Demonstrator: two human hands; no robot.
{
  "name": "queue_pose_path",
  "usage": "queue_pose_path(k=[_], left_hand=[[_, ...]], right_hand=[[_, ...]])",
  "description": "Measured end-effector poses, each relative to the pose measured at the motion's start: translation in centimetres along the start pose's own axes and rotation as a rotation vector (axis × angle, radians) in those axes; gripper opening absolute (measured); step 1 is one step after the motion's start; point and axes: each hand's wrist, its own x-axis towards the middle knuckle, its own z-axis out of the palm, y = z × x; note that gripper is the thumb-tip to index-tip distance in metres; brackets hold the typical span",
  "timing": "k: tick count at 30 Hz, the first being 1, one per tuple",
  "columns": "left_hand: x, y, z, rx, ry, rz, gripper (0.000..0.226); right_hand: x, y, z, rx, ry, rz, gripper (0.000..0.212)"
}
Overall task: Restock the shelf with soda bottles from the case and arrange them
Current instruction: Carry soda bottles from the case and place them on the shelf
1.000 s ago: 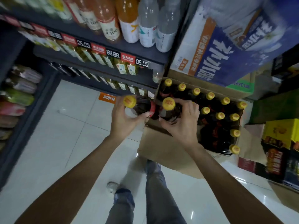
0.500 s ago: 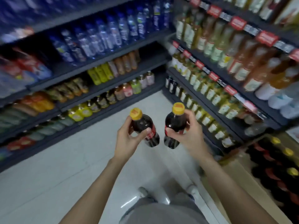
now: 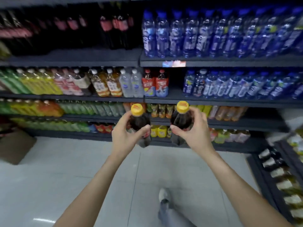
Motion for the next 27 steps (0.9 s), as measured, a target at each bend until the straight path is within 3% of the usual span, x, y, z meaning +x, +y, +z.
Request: queue_pose_path(k=[6, 13, 21, 27], left_hand=[[12.6, -4.3, -6.1, -0.052, 0.247, 0.043, 0.05], [28.6, -8.7, -12.5, -0.041, 0.426, 0.148, 0.053], [45.1, -16.4, -16.4, -0.092, 0.374, 0.148, 0.057], [54.4, -21.6, -18.9, -0.061, 0.227, 0.144, 0.06]], right_hand=[[13.3, -3.3, 9.3, 0.108, -0.092, -0.144, 0.058], [26.9, -9.0, 19.1, 0.209, 0.01, -0.273, 0.064], [38.7, -13.5, 31.8, 0.211, 0.142, -0.322, 0.062], [44.9, -15.8, 40.4, 0.196, 0.26, -0.171, 0.059]])
